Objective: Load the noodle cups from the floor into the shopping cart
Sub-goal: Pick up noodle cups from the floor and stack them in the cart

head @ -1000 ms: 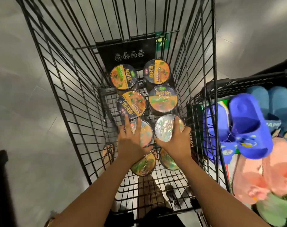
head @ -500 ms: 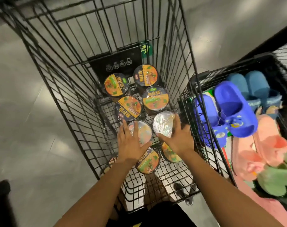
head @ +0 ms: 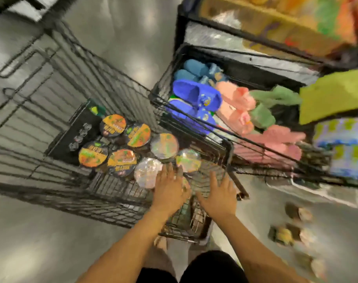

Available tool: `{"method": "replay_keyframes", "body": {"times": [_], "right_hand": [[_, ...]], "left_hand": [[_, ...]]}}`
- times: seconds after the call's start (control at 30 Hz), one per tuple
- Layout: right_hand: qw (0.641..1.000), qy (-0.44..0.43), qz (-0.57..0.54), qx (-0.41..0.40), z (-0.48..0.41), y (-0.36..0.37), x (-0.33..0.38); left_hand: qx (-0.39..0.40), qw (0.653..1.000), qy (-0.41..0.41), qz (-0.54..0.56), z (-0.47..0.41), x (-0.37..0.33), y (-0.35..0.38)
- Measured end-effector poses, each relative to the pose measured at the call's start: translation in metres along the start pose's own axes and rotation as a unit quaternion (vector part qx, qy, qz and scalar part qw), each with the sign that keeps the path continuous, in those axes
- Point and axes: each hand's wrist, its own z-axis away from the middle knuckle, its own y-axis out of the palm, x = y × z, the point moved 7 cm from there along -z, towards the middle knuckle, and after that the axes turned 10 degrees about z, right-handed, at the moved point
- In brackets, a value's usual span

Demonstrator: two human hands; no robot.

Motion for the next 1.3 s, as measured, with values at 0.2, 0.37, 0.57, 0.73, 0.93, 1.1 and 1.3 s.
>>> {"method": "replay_keyframes", "body": {"times": [0.2, 0.37, 0.57, 0.73, 0.93, 1.1, 1.3], "right_hand": [[0.973, 0.191, -0.127, 0.026, 0.088, 0.048, -0.082], [0.931, 0.309, -0.187, 0.053, 0.167, 0.108, -0.139], [0.854, 0.422, -0.287, 0.098, 0.272, 0.193, -0.184], [0.774, 0.508, -0.352, 0.14, 0.38, 0.274, -0.218], [0.71, 0.549, -0.403, 0.18, 0.501, 0.372, -0.247], [0.657, 0.579, -0.437, 0.206, 0.61, 0.456, -0.281], [0.607, 0.611, -0.452, 0.232, 0.715, 0.539, -0.309]], "left_hand": [[0.091, 0.978, 0.161, -0.098, 0.03, -0.089, 0.047], [0.187, 0.927, 0.28, -0.167, 0.078, -0.161, 0.121], [0.268, 0.84, 0.374, -0.289, 0.149, -0.203, 0.212], [0.311, 0.772, 0.421, -0.359, 0.219, -0.233, 0.291], [0.332, 0.724, 0.453, -0.401, 0.311, -0.26, 0.389], [0.358, 0.706, 0.453, -0.411, 0.401, -0.283, 0.476], [0.389, 0.647, 0.485, -0.441, 0.479, -0.301, 0.573]]}}
